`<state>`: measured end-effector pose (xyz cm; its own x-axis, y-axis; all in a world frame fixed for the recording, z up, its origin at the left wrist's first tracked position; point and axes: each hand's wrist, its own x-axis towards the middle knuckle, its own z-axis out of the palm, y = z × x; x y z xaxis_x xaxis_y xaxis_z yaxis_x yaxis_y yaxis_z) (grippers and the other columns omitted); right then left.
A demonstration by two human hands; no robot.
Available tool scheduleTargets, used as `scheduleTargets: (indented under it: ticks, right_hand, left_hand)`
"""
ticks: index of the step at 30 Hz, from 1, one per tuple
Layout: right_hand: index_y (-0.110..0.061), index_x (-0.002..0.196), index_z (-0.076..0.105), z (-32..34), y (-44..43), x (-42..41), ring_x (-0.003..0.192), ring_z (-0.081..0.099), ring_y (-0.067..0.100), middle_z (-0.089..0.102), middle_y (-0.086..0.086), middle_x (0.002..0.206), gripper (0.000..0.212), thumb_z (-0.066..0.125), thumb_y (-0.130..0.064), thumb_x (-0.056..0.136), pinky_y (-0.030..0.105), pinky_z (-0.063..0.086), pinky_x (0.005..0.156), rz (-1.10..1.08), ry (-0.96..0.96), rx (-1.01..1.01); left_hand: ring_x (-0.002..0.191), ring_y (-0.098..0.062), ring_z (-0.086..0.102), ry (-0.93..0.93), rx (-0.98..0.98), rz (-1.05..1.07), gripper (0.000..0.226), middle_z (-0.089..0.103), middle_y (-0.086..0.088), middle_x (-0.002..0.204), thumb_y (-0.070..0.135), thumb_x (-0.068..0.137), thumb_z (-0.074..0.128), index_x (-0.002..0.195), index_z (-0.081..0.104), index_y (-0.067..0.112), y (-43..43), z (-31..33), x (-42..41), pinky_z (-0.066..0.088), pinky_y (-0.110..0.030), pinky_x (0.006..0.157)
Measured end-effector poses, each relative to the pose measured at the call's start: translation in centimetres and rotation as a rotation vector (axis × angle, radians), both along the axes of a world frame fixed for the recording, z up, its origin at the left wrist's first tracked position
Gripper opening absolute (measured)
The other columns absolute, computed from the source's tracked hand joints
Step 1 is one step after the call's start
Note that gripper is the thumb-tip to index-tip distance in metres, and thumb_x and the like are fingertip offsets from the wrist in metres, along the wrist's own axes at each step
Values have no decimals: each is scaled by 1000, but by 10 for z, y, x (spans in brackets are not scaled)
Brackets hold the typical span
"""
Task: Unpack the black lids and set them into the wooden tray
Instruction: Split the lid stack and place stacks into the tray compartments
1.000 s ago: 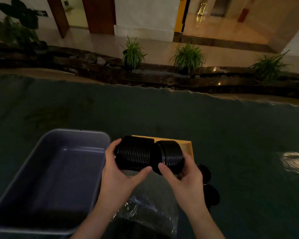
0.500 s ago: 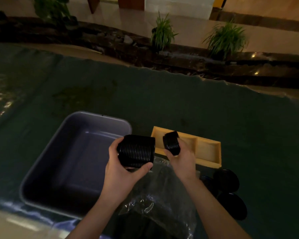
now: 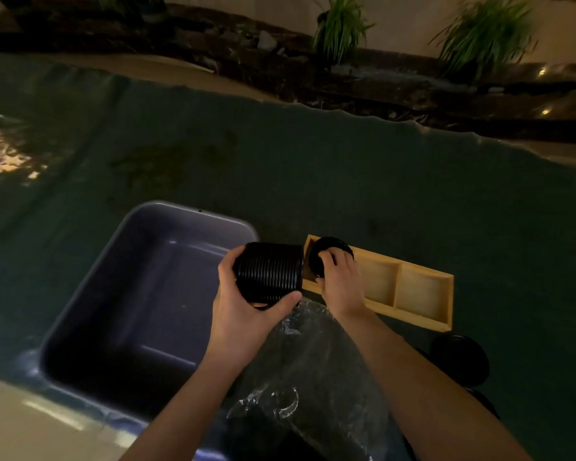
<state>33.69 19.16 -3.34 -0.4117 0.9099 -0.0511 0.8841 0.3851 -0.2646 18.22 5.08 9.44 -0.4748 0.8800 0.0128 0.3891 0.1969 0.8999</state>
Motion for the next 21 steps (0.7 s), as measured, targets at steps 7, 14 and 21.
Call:
scheduleTargets:
  ticks: [7, 14, 21]
  right_hand:
    - [-11, 144, 55, -12, -8, 8, 153, 31, 35, 39, 17, 162, 49, 42, -41, 108, 46, 26, 125, 78, 17, -106]
    - [-10, 116, 69, 59, -30, 28, 102, 64, 10, 65, 5, 120, 19, 58, -18, 102, 42, 55, 94, -266, 614, -16]
    - [-24, 126, 63, 126, -93, 66, 113, 69, 17, 71, -4, 121, 48, 55, -60, 97, 41, 59, 92, -303, 1089, -333]
  left_hand:
    - [120, 0, 59, 5, -10, -12, 93, 52, 30, 129, 57, 59, 88, 133, 32, 54, 11, -7, 8, 56, -22, 88]
    - [120, -9, 60, -9, -13, -75, 97, 55, 16, 132, 57, 60, 87, 138, 31, 45, 21, -6, 28, 59, -28, 89]
    - [126, -8, 58, -44, 13, -203, 101, 55, 12, 137, 64, 62, 85, 143, 28, 48, 22, 3, 63, 57, -36, 99]
